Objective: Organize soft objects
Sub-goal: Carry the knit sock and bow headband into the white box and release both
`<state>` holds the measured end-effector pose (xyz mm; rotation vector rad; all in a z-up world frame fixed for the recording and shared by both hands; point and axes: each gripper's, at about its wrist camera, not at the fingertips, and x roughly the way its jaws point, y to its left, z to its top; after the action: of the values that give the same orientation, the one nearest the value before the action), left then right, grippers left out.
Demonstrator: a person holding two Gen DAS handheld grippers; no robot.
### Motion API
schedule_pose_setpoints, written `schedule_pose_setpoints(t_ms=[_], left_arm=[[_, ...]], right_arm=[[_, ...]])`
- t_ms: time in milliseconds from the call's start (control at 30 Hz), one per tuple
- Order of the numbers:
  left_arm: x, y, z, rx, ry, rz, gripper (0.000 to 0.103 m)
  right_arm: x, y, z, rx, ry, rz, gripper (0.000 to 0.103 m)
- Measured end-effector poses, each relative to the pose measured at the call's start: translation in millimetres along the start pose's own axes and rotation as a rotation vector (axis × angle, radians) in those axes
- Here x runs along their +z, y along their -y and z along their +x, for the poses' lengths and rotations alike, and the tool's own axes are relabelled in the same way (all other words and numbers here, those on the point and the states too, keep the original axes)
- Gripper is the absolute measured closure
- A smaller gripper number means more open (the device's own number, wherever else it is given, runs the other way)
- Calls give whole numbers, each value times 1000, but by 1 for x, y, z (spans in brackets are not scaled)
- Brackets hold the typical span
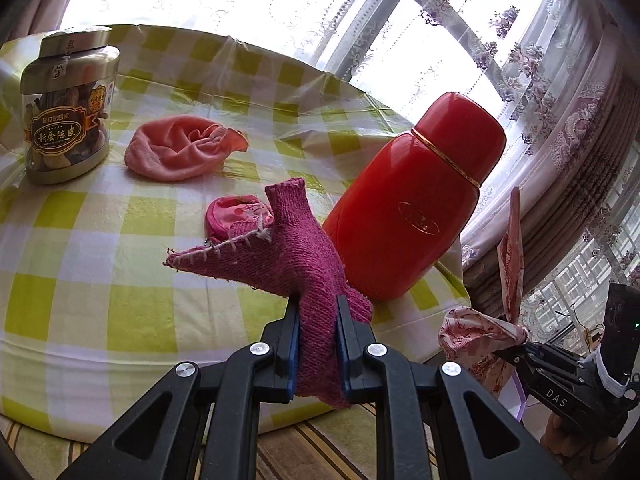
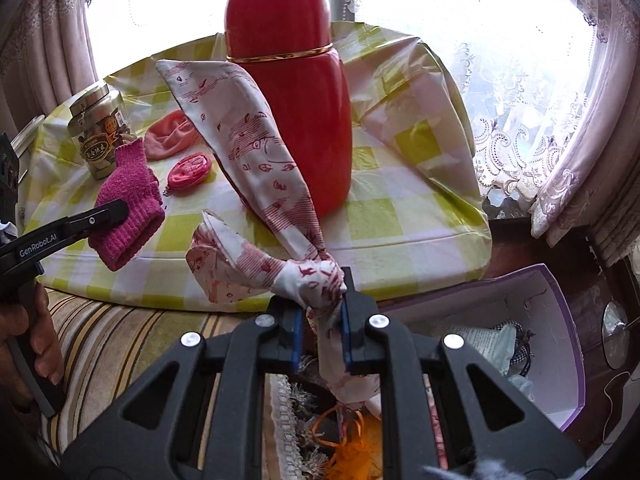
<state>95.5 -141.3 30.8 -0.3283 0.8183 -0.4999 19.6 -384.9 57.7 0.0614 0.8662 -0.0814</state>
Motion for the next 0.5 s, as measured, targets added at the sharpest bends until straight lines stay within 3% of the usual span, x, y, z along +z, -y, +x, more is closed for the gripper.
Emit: schedule_pose_setpoints(t_ms=[500], left_arm=[[-34, 88, 9, -147, -113, 128, 87]], right_arm=[[-29, 103, -17, -138, -7, 163, 85]])
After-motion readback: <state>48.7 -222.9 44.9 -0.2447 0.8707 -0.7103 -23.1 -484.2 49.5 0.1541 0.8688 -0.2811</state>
